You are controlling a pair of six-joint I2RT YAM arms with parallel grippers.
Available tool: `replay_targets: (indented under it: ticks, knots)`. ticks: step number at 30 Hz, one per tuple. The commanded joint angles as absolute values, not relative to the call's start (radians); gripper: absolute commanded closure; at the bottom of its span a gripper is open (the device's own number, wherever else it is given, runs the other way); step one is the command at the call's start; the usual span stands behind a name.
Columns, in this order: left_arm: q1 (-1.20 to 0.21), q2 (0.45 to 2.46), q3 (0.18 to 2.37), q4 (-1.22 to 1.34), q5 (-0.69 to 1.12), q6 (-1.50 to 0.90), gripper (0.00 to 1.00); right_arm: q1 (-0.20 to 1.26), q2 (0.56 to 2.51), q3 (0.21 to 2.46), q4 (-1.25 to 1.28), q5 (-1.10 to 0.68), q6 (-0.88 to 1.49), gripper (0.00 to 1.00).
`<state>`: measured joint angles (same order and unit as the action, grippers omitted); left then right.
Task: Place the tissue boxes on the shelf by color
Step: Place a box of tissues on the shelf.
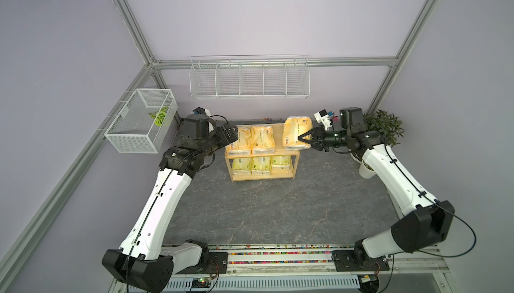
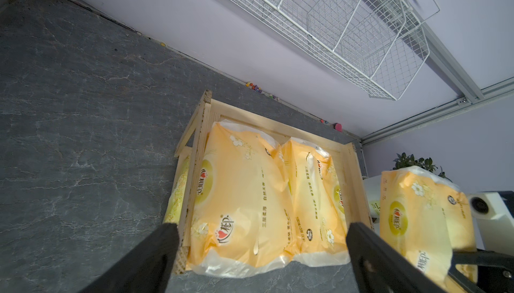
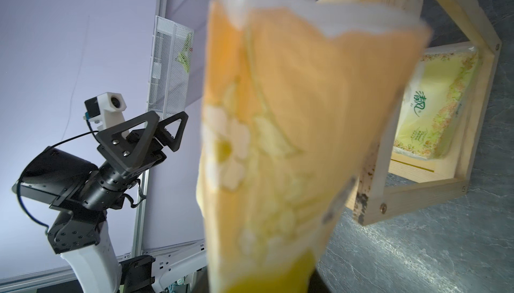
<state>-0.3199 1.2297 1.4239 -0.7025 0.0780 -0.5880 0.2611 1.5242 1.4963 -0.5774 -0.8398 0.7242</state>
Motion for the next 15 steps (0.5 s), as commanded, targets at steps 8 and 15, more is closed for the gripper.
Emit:
replay_targets:
  ticks: [8, 15]
  knots:
    - [-0.312, 1.225, 1.415, -0.691, 0.097, -0.573, 0.0, 0.296, 1.631, 1.592, -0.657, -0.83, 0.646, 0.79]
    - [-0.313, 1.221, 1.415, -0.686, 0.099, -0.577, 0.0, 0.333, 1.684, 1.625, -0.7, -0.798, 0.618, 0.79]
